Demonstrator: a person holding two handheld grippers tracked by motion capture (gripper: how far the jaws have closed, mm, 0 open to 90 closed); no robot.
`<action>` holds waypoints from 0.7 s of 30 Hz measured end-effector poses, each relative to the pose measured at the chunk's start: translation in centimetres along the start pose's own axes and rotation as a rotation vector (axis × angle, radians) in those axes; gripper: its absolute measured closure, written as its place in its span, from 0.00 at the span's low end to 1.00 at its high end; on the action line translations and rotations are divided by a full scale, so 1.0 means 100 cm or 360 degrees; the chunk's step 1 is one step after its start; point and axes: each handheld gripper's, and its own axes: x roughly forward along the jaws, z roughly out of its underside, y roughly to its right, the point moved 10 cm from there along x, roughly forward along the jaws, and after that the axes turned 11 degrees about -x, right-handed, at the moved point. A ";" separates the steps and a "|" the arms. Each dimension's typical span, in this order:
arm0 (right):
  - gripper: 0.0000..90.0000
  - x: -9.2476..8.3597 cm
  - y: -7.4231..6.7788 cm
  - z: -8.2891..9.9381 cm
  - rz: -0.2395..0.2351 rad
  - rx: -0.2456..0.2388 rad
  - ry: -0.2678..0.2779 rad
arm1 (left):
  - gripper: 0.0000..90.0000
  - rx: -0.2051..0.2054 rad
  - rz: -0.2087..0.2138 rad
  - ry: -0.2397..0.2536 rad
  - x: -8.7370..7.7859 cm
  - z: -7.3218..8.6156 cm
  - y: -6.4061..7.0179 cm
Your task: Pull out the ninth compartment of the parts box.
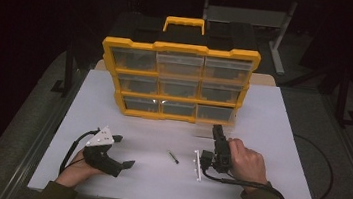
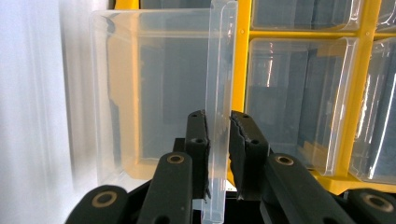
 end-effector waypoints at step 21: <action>0.83 -0.008 -0.003 -0.001 0.0008 0.0022 0.0042 | 0.00 0.0005 0.0002 0.0004 0.000 0.000 0.001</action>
